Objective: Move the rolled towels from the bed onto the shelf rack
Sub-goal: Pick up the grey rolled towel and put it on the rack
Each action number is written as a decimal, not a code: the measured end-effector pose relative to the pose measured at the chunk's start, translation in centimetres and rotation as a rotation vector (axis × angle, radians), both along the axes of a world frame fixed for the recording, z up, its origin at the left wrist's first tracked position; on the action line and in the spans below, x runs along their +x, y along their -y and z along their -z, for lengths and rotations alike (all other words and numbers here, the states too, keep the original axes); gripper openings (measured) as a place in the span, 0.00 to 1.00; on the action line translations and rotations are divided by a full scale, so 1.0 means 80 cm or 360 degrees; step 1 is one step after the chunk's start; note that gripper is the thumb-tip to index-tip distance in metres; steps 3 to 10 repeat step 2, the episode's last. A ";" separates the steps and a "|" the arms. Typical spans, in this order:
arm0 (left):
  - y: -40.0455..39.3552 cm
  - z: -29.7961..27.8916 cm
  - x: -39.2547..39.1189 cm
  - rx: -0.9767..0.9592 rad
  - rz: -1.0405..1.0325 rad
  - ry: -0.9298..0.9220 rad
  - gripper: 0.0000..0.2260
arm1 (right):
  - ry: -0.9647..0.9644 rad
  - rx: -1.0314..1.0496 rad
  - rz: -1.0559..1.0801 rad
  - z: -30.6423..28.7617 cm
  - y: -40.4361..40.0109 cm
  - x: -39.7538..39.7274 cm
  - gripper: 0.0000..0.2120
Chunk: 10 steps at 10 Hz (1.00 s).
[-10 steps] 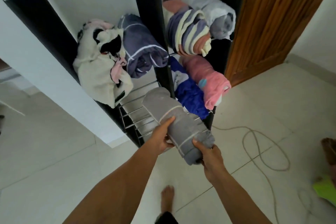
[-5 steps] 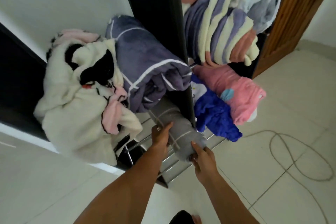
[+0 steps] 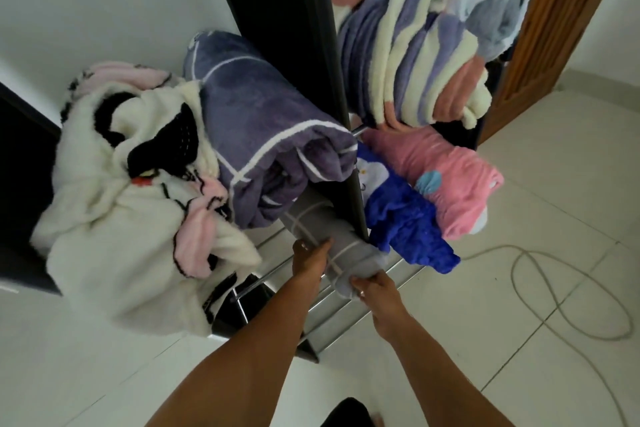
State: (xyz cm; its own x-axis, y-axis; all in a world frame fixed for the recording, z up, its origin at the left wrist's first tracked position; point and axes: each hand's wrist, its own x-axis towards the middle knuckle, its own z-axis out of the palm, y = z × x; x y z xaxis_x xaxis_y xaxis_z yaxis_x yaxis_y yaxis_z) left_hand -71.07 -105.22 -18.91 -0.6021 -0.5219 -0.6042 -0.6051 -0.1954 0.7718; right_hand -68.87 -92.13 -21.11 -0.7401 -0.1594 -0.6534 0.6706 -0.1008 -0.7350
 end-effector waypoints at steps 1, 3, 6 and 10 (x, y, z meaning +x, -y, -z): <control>-0.008 -0.017 0.017 -0.0041 0.0081 0.0084 0.33 | 0.0023 -0.0022 -0.0023 -0.004 -0.002 -0.005 0.18; -0.012 -0.023 0.036 -0.0166 0.0145 0.0088 0.37 | 0.0002 -0.0025 -0.0121 -0.021 -0.015 0.005 0.08; -0.012 -0.023 0.036 -0.0166 0.0145 0.0088 0.37 | 0.0002 -0.0025 -0.0121 -0.021 -0.015 0.005 0.08; -0.012 -0.023 0.036 -0.0166 0.0145 0.0088 0.37 | 0.0002 -0.0025 -0.0121 -0.021 -0.015 0.005 0.08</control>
